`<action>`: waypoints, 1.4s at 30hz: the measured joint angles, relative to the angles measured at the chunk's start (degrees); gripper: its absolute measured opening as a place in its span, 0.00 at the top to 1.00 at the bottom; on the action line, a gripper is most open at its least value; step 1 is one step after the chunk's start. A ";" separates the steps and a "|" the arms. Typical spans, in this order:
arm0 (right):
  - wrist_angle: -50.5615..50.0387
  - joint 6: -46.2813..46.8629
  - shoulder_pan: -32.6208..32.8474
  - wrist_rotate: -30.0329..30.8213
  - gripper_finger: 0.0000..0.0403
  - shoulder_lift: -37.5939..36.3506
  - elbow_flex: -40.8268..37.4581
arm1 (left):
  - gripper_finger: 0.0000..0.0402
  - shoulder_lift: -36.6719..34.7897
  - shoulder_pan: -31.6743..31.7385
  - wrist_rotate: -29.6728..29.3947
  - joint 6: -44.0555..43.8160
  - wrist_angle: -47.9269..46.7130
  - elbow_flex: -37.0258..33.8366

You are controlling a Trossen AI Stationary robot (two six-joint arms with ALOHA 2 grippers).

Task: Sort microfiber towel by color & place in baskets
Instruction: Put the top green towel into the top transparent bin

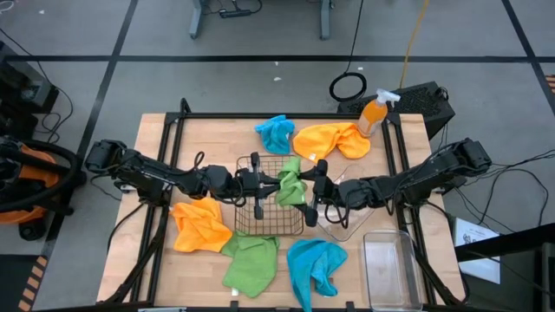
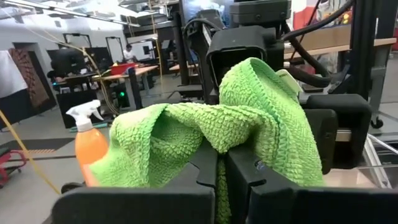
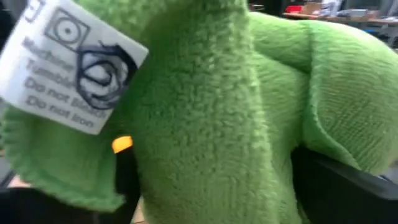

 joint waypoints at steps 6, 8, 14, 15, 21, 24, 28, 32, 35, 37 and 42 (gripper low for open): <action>0.03 0.48 -0.38 -5.06 0.49 0.00 0.01 | 0.98 0.00 0.02 2.50 -0.04 1.00 0.00; 0.05 0.41 -0.42 -5.81 0.62 0.00 0.00 | 0.98 0.00 0.02 2.94 -0.11 1.11 0.00; -1.91 -1.32 -0.47 -8.01 0.96 -0.64 0.02 | 0.92 0.02 -0.08 -4.21 -1.67 0.49 0.00; -3.15 -1.20 -0.48 -7.89 0.96 -1.12 0.00 | 0.89 0.02 -0.26 -5.00 -1.67 0.31 0.00; -14.72 2.57 -0.25 -8.52 0.94 -6.87 0.00 | 0.63 0.00 -1.89 -7.89 -2.58 -1.52 0.02; -20.53 4.11 0.13 -8.26 0.97 -11.01 0.00 | 0.51 0.00 -3.00 -9.87 -3.21 -2.36 0.02; -30.28 6.92 1.03 -7.99 0.98 -17.30 0.00 | 0.42 0.00 -4.57 -11.16 -4.73 -2.63 0.02; -47.02 12.42 2.09 -5.17 0.98 -22.59 2.41 | 0.39 0.00 -5.95 -8.51 -6.27 -2.19 0.02; -57.93 15.88 2.85 -3.44 0.97 -24.60 5.04 | 0.39 0.00 -6.62 -8.07 -6.71 -1.90 0.02; -62.92 17.43 3.13 -3.52 0.97 -25.10 6.81 | 0.39 0.00 -6.89 -8.05 -8.90 -1.21 0.02; -68.06 18.23 4.39 -3.77 0.97 -25.43 10.33 | 0.39 3.70 -8.60 -7.63 -10.16 -0.91 2.03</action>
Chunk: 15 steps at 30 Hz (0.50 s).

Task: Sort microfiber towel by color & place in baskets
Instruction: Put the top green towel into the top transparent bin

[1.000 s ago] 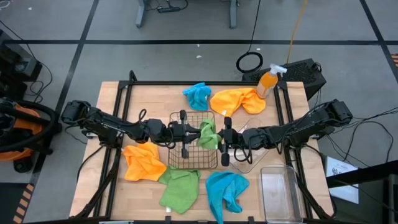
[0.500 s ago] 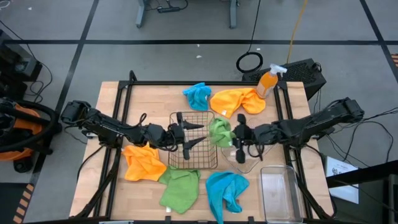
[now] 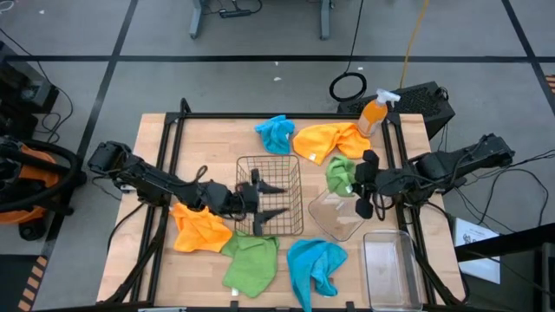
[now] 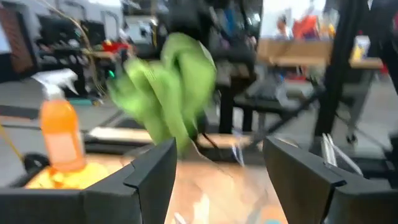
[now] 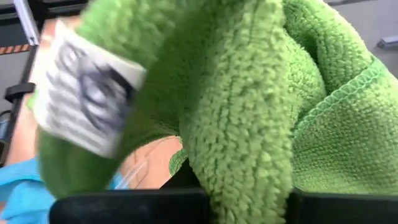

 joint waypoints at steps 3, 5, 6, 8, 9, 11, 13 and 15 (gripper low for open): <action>-2.64 0.19 1.09 -0.18 0.97 -0.09 2.27 | 0.39 4.32 -0.88 0.27 0.01 -0.70 4.60; -5.92 0.83 1.87 -0.20 0.97 -0.07 3.95 | 0.39 7.89 -1.17 0.39 0.00 -2.70 8.84; -7.68 1.37 2.31 -0.22 0.97 -0.07 4.80 | 0.39 9.75 -1.17 1.00 -0.03 -4.46 11.17; -10.82 2.88 2.93 -0.12 0.97 -0.13 5.97 | 0.39 13.27 -1.17 1.68 -0.05 -9.27 16.09; -12.01 3.63 3.16 -0.09 0.97 -0.14 6.33 | 0.39 15.01 -1.17 1.74 -0.09 -11.68 18.92; -13.44 4.68 3.73 -0.11 0.97 -0.16 6.63 | 0.39 18.31 -0.98 1.73 -0.12 -16.81 24.09; -14.84 5.21 4.28 -0.13 0.97 -0.18 6.63 | 0.39 21.63 -0.88 1.75 -0.18 -21.56 29.13; -15.87 5.23 4.79 -0.14 0.97 -0.18 6.63 | 0.39 24.84 -0.88 2.00 -0.10 -26.37 33.67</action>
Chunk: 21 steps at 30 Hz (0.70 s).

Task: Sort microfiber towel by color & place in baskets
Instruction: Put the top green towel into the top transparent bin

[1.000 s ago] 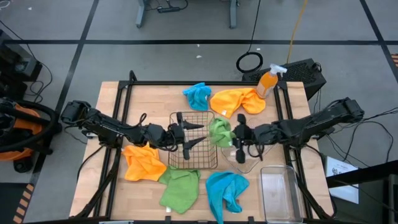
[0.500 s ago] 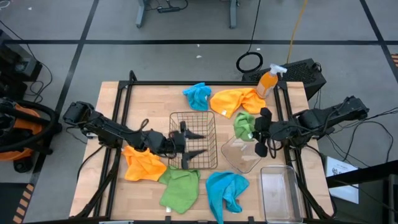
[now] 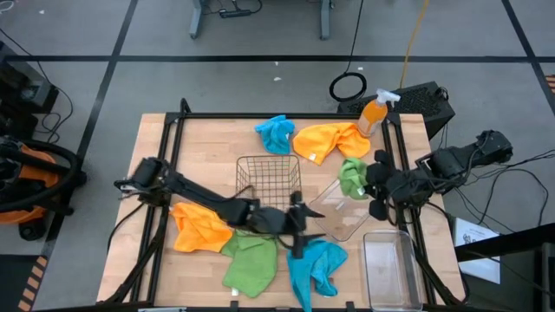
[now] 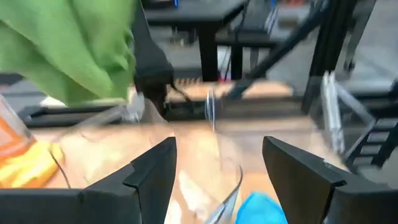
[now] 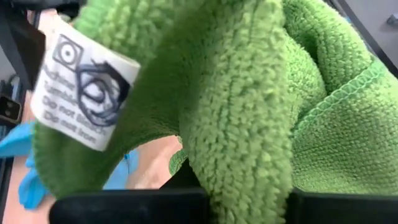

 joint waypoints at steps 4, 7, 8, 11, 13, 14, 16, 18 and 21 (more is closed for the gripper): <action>-1.49 1.05 0.79 0.24 0.97 0.00 0.00 | 0.39 5.31 0.05 2.65 -0.11 -5.51 7.61; -2.50 1.24 1.09 0.25 0.97 0.00 0.00 | 0.39 8.26 -0.07 2.81 -0.41 -7.33 10.98; -2.70 1.25 1.11 0.26 0.97 0.00 0.00 | 0.39 9.37 -0.11 2.87 -0.43 -7.23 11.76; -3.62 1.24 1.06 0.41 0.97 0.00 0.00 | 0.39 11.38 0.01 2.90 -0.54 -7.66 12.34; -4.34 1.19 1.06 0.44 0.97 0.00 0.00 | 0.39 11.98 0.13 2.63 -0.81 -8.00 12.68; -4.56 1.19 1.06 0.45 0.97 0.00 0.00 | 0.39 12.00 0.14 2.54 -0.93 -8.42 12.67; -5.07 1.19 1.06 0.50 0.97 0.00 0.00 | 0.40 12.55 0.30 2.53 -1.54 -7.55 12.74; -5.05 1.17 1.06 0.50 0.97 0.00 0.00 | 0.42 12.83 0.37 2.57 -1.59 -8.27 12.70; -4.99 1.11 1.06 0.52 0.97 0.00 0.00 | 0.46 12.93 0.37 2.57 -1.54 -8.91 12.67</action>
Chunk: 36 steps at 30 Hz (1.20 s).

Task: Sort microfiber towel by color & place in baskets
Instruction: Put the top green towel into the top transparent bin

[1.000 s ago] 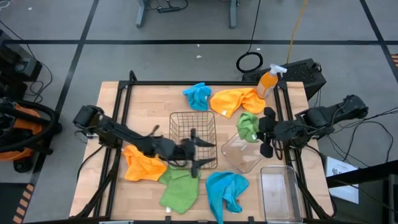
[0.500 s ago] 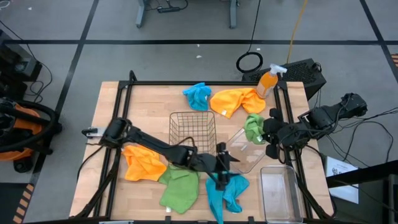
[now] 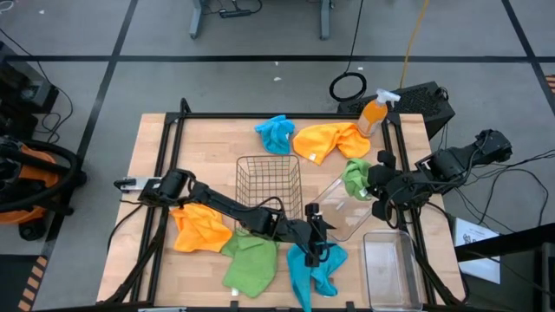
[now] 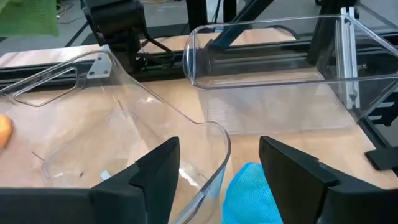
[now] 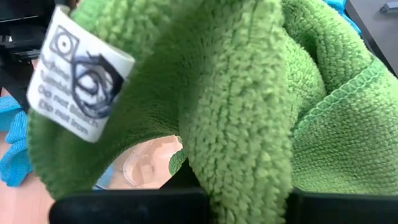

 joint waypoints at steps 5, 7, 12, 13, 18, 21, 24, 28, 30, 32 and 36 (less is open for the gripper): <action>0.07 -0.07 0.00 0.00 0.97 0.00 0.00 | 0.53 -0.56 -0.13 0.28 1.13 -0.03 -0.02; 0.07 -0.05 0.00 -0.19 0.97 0.00 0.00 | 0.56 -0.73 -0.15 0.53 1.11 -0.19 -0.02; 0.20 0.09 0.00 -0.41 0.97 0.00 -0.12 | 0.62 -0.71 -0.22 0.63 1.51 -1.70 -0.02; 0.29 0.13 0.00 -0.42 0.97 0.00 -0.37 | 0.63 -0.71 -0.22 0.63 1.51 -2.38 -0.02; 0.36 2.03 0.00 -0.55 0.97 0.02 -2.62 | 0.69 -1.11 -0.40 1.33 -0.36 -3.91 0.21; 0.70 3.20 0.00 -0.57 0.97 0.04 -4.23 | 0.72 -2.95 -1.66 1.69 1.02 -4.48 2.04; 0.66 4.66 0.00 -0.39 0.97 0.04 -6.07 | 0.75 -5.42 -3.07 0.69 4.50 -6.60 2.91; 1.61 7.51 0.00 -0.35 0.97 0.04 -9.02 | 0.78 -8.09 -3.80 -3.17 4.25 -13.30 2.72; 2.43 8.11 0.00 -0.35 0.97 0.04 -10.48 | 0.79 -9.44 -4.00 -4.62 3.97 -15.52 2.71; 2.64 8.81 -0.02 -0.35 0.97 0.07 -11.81 | 0.80 -10.29 -4.54 -5.87 3.03 -18.06 2.82; 4.54 9.17 -0.04 -0.23 0.97 0.13 -13.88 | 0.80 -10.26 -5.16 -7.79 2.58 -22.53 2.75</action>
